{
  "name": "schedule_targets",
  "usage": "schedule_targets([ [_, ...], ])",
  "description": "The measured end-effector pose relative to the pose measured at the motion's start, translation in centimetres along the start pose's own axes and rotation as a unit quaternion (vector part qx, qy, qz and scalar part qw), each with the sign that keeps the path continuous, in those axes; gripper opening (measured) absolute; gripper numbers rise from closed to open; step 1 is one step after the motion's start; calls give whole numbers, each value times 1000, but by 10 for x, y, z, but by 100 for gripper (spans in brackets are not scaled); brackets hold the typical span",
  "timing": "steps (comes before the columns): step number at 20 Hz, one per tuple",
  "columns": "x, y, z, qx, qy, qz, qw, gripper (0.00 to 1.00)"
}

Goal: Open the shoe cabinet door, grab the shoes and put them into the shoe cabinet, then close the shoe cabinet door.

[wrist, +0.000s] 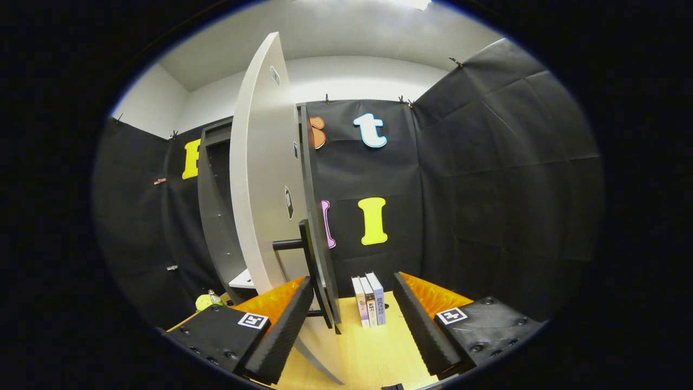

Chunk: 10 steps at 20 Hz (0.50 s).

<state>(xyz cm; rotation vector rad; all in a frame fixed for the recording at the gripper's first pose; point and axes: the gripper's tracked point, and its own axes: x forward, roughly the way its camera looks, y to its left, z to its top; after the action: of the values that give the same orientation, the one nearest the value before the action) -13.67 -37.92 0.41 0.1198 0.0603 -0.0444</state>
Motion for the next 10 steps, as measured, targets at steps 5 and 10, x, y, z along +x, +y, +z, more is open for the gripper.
schedule_targets([
  [5, -2, 55, -12, 11, 4, 24, 1000, 97],
  [10, 6, 127, -23, 1, 10, 61, 998, 97],
])
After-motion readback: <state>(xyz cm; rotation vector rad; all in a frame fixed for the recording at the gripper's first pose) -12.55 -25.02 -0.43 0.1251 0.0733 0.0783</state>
